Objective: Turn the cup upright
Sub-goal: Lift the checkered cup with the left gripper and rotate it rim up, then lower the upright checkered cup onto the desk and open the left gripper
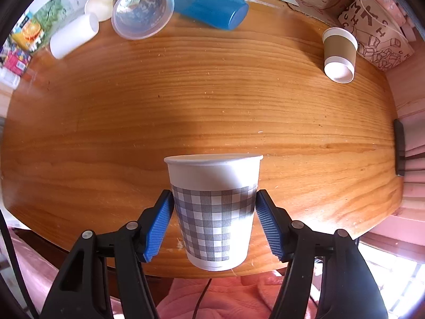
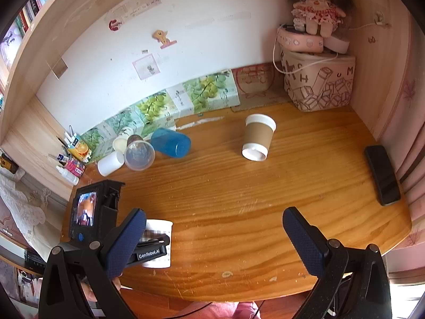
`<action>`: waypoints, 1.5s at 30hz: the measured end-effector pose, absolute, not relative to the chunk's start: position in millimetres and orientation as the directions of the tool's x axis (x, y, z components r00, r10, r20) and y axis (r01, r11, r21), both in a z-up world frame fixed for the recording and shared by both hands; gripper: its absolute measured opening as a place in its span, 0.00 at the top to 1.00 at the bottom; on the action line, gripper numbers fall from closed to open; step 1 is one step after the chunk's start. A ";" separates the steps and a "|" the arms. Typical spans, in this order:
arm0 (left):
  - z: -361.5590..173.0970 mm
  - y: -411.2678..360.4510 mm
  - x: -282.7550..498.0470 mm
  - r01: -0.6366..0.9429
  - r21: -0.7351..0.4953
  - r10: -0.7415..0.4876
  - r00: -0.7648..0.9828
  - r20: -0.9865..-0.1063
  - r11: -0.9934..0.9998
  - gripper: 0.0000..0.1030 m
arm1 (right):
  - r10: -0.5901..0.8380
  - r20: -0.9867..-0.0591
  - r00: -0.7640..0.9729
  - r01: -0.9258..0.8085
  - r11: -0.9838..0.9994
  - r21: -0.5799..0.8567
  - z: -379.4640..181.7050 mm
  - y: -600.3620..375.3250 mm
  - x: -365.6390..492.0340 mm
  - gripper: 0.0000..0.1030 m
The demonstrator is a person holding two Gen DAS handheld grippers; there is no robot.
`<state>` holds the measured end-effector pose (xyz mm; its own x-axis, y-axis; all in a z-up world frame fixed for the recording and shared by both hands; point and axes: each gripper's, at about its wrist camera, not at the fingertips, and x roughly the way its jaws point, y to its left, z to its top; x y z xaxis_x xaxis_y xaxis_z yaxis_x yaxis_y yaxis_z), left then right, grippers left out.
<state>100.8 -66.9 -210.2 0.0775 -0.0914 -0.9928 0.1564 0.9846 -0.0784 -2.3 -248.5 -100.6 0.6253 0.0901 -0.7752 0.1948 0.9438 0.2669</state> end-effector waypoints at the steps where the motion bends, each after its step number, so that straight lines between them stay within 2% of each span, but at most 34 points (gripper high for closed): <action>1: -209.1 -66.2 99.7 0.157 -0.080 -0.095 0.087 -0.992 0.984 0.34 | 0.094 -0.778 0.621 0.193 0.944 0.269 -102.3 -248.5 -3.8 0.00; 5: -206.4 -65.2 96.3 0.173 -0.062 -0.081 0.103 -0.991 0.983 0.34 | 0.104 -0.795 0.597 0.196 0.942 0.271 -111.0 -247.9 -5.5 0.00; 16: -194.3 -44.0 97.3 0.076 -0.172 -0.178 0.067 -0.982 0.982 0.28 | 0.118 -0.802 0.586 0.166 0.951 0.261 -114.5 -248.7 7.0 0.00; 20: -182.1 -27.8 93.8 0.057 -0.152 -0.158 0.110 -0.981 0.987 0.24 | 0.117 -0.808 0.577 0.163 0.953 0.254 -114.4 -246.8 16.5 0.00; 29: -158.2 22.1 94.7 -0.004 -0.186 -0.181 0.208 -0.961 0.983 0.24 | 0.168 -0.830 0.531 0.134 0.951 0.278 -120.4 -223.0 41.9 0.00; 34: -139.7 52.4 95.8 -0.006 -0.140 -0.132 0.295 -0.946 0.990 0.24 | 0.199 -0.844 0.498 0.118 0.949 0.294 -130.9 -197.4 55.7 0.00; 45: -105.3 104.2 93.4 0.052 -0.118 -0.128 0.519 -0.845 0.992 0.24 | 0.178 -0.803 0.568 -0.023 0.979 0.201 -164.7 -133.0 62.1 0.00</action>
